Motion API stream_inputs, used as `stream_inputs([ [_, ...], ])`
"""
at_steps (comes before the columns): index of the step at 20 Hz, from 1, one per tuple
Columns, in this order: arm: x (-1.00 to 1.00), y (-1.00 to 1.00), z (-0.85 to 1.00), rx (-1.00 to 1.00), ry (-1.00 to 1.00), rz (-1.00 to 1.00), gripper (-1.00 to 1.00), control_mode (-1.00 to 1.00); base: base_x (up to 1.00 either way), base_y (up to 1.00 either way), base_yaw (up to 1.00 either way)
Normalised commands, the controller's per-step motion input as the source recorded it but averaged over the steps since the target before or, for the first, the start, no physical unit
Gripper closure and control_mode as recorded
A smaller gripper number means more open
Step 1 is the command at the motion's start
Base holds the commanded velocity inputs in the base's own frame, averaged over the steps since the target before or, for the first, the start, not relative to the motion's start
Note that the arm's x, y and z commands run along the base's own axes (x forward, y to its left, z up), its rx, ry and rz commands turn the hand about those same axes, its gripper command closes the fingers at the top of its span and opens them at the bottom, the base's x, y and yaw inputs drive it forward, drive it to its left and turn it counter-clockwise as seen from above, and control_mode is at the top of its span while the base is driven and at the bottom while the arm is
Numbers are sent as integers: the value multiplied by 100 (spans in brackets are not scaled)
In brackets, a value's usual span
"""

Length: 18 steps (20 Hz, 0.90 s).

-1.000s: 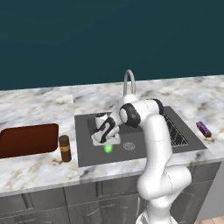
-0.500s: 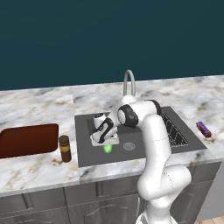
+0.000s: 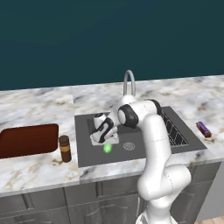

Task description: Pick up all produce items and place them in the sink. Turn on the sink faucet to wash them. Then turn the sink off and put them in the tray.

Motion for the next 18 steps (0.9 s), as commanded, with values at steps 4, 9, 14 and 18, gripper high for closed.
stream_inputs([
  [4,0,2,36,0,-6,0,-100,-100,0,0,0],
  [9,0,5,41,0,-6,0,-100,-100,0,0,0],
  [14,-2,14,55,0,-6,0,-100,-100,0,0,0],
  [18,-4,21,67,0,-4,0,-100,-100,0,0,0],
])
